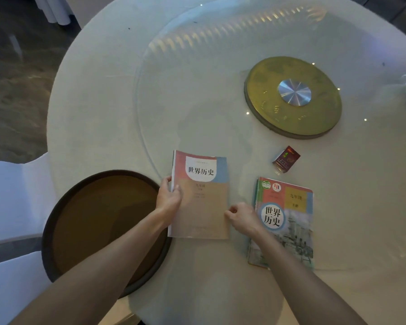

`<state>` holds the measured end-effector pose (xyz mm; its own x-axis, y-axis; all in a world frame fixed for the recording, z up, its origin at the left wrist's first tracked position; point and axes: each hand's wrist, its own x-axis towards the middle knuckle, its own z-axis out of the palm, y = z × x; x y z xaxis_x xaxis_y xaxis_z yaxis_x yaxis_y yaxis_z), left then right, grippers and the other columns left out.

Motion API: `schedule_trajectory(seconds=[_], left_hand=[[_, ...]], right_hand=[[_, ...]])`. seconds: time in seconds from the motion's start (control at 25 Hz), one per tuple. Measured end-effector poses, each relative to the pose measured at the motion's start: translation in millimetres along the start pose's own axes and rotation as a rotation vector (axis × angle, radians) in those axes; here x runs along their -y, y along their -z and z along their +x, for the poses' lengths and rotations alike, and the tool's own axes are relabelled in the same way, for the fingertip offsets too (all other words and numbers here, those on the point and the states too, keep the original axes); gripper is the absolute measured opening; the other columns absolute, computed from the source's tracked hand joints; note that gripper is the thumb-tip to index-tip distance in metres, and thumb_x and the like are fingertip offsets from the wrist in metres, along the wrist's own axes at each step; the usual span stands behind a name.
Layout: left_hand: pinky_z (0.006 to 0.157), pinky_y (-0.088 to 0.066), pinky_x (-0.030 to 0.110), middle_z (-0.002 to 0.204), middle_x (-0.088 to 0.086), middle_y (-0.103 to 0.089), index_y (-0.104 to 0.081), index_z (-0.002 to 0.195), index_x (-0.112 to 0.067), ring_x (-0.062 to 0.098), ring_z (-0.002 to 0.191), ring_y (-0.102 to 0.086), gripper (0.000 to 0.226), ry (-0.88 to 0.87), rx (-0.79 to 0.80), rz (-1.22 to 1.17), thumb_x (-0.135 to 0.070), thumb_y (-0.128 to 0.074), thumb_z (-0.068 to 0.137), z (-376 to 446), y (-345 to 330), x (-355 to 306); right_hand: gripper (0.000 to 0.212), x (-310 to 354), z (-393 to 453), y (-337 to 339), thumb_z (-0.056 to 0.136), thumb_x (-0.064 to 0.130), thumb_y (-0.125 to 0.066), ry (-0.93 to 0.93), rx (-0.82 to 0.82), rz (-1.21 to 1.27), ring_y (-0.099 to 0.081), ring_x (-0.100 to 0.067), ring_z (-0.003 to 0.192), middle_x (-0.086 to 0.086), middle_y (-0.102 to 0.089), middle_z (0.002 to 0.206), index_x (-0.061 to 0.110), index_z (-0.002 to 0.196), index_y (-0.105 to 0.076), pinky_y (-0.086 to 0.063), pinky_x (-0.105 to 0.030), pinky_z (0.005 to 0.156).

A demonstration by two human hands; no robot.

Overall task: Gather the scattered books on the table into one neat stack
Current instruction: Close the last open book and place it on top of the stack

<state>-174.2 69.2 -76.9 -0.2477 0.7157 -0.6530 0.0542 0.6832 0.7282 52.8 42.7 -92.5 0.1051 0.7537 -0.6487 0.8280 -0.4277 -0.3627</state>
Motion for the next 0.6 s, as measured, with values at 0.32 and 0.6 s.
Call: schedule_trajectory(seconds=[0.32, 0.6], left_hand=[[0.087, -0.055, 0.051, 0.123, 0.012, -0.065, -0.054, 0.132, -0.026, 0.03, 0.109, -0.063, 0.031, 0.055, 0.355, -0.245, -0.021, -0.056, 0.102, -18, -16, -33], [0.067, -0.056, 0.039, 0.104, 0.008, -0.072, -0.059, 0.123, -0.031, 0.024, 0.087, -0.066, 0.025, 0.059, 0.48, -0.276, -0.02, -0.057, 0.101, -42, -67, -63]], right_hand=[[0.041, -2, -26, 29, 0.097, 0.038, -0.065, -0.136, 0.129, 0.933, -0.075, -0.032, 0.099, -0.014, -0.075, 0.11, 0.004, 0.119, -0.067, -0.062, -0.041, 0.087], [0.021, -60, -50, 61, 0.094, 0.027, -0.067, -0.094, 0.028, 1.217, -0.068, -0.026, 0.094, -0.006, -0.079, 0.098, 0.013, 0.106, -0.076, -0.051, -0.04, 0.081]])
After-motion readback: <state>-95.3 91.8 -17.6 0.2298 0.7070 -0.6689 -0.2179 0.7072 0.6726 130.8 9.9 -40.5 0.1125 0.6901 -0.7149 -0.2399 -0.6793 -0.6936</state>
